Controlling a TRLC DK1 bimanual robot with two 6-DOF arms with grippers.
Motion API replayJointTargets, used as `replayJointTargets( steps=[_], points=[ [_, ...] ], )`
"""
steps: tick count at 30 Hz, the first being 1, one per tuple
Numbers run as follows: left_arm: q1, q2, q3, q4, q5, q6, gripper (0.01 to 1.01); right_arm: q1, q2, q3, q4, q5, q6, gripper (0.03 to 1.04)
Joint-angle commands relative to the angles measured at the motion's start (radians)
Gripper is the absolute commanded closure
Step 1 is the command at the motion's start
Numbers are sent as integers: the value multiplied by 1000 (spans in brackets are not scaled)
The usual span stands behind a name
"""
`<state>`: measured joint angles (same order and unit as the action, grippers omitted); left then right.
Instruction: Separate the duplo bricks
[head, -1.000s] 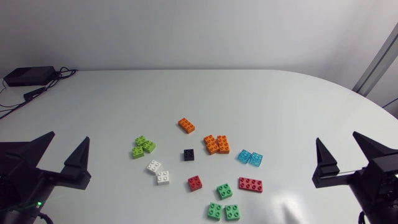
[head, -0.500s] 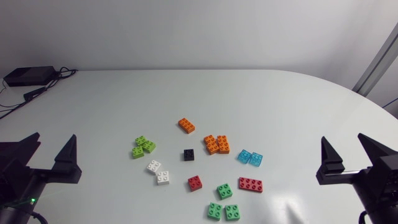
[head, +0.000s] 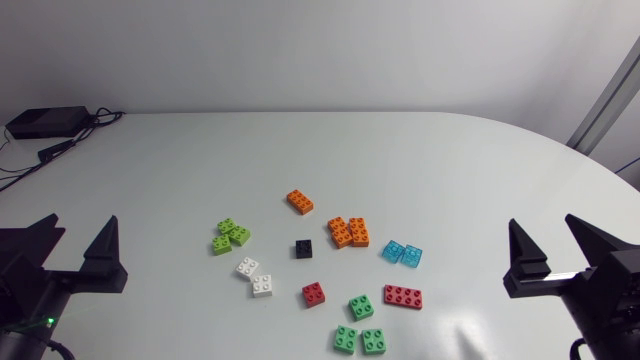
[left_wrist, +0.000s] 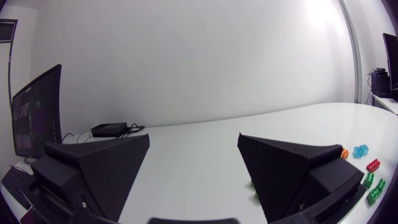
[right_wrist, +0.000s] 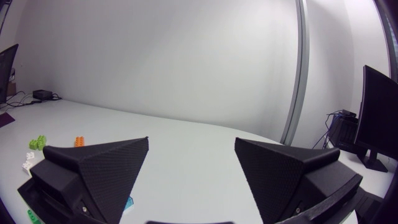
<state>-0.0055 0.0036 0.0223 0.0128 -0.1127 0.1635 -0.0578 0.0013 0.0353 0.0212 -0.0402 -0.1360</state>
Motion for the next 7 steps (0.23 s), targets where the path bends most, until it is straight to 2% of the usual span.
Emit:
replayJointTargets(
  steps=[1,7],
  points=[
    [9,-14,-24,9,-1,1,41,6,-7,-38,-15,19,27,70],
    [9,-14,-25,9,-1,1,41,0,-7,-37,-24,33,27,70]
  ],
)
